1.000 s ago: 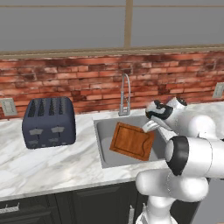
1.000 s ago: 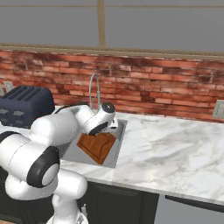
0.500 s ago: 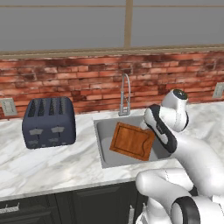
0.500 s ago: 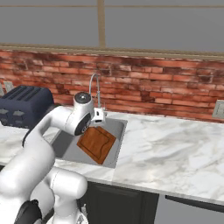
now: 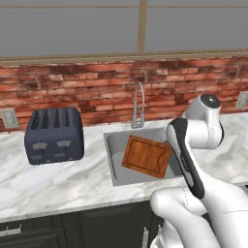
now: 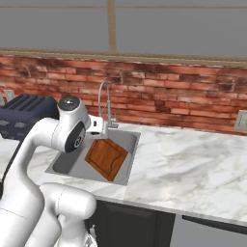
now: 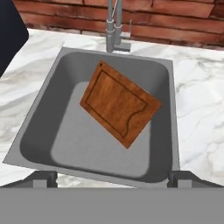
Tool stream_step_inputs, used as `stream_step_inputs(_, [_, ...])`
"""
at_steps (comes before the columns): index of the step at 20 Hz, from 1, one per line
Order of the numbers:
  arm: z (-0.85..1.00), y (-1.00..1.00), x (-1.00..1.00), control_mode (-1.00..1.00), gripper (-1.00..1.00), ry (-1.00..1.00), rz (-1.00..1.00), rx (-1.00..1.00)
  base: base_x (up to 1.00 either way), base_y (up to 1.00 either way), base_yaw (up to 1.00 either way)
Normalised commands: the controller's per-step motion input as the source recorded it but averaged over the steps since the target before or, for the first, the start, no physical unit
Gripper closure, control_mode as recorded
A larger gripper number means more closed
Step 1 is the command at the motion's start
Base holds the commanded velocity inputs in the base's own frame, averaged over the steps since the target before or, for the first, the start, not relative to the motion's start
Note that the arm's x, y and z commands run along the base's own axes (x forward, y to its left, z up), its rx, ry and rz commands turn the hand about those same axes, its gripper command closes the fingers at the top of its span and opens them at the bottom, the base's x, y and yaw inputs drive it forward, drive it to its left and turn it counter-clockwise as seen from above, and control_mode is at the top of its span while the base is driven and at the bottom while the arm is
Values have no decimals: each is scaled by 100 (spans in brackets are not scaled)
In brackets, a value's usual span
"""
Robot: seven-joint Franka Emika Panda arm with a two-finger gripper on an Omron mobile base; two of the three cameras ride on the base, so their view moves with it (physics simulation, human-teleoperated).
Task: Move the cutting board and knife to the sink. Then move spray from the cabinet to the counter.
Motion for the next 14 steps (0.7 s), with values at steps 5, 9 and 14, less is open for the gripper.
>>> stream_step_inputs(5, [82,1,-41,-100,-100,0,-11,0,0,0,0])
stream_step_inputs(9, [67,0,-58,-100,-100,0,-7,1,0,0,0])
stream_step_inputs(14, [28,0,-81,-100,-100,0,-1,2,0,0,0])
